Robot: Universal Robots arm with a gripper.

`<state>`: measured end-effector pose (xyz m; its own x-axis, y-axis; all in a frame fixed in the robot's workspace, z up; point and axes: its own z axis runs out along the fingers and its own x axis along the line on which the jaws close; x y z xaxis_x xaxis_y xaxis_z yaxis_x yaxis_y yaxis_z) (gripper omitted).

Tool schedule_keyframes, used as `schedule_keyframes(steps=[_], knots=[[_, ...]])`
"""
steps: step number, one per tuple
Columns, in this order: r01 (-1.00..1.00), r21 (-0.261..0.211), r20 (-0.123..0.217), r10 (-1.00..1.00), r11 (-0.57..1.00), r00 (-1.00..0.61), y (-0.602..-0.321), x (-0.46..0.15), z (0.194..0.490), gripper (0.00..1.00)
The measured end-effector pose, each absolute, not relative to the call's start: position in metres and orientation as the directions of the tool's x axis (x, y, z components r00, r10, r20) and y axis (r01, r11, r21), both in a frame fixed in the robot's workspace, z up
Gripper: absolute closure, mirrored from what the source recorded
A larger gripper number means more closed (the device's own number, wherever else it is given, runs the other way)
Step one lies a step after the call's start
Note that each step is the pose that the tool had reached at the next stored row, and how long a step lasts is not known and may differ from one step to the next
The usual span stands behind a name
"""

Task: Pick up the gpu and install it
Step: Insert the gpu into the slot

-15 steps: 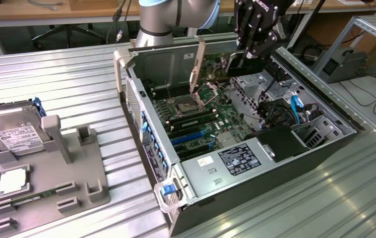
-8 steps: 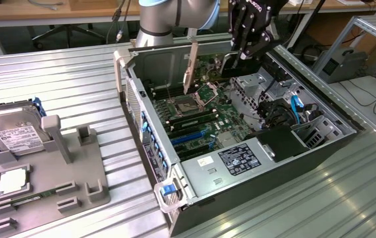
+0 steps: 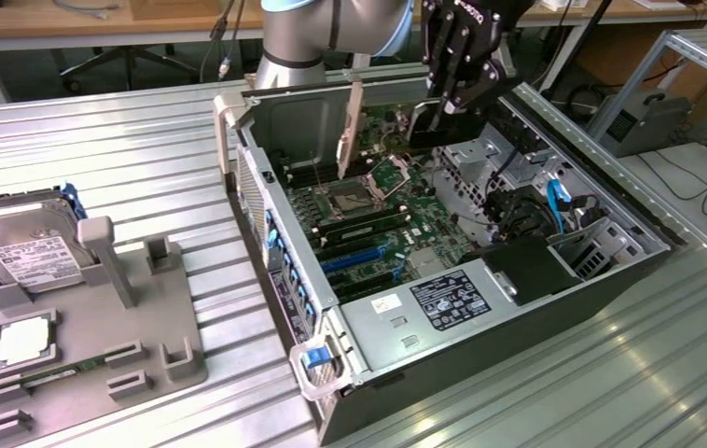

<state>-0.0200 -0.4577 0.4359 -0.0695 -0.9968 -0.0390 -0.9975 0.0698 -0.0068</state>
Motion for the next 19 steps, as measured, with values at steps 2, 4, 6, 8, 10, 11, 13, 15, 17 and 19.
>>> schedule_keyframes(steps=[2, 4, 6, 8, 10, 11, 13, 15, 17, 19], knots=[[-0.998, -0.006, -0.039, -0.997, 0.070, -0.070, -0.458, -0.021, 0.435, 0.73], [-0.998, -0.004, -0.039, -0.997, 0.070, -0.070, -0.458, -0.022, 0.432, 0.73], [-0.998, -0.002, -0.039, -0.997, 0.071, -0.070, -0.458, -0.023, 0.428, 0.73], [-0.997, 0.001, -0.039, -0.997, 0.071, -0.071, -0.458, -0.024, 0.425, 0.73], [-0.997, 0.007, -0.038, -0.997, 0.071, -0.071, -0.458, -0.026, 0.419, 0.73], [-0.997, 0.010, -0.038, -0.997, 0.071, -0.071, -0.458, -0.027, 0.417, 0.73], [-0.997, 0.015, -0.037, -0.997, 0.071, -0.072, -0.458, -0.027, 0.413, 0.73], [-0.997, 0.019, -0.037, -0.997, 0.071, -0.072, -0.458, -0.028, 0.411, 0.73], [-0.997, 0.022, -0.037, -0.997, 0.071, -0.072, -0.458, -0.028, 0.410, 0.73], [-0.997, 0.022, -0.037, -0.997, 0.072, -0.072, -0.458, -0.028, 0.409, 0.73]])
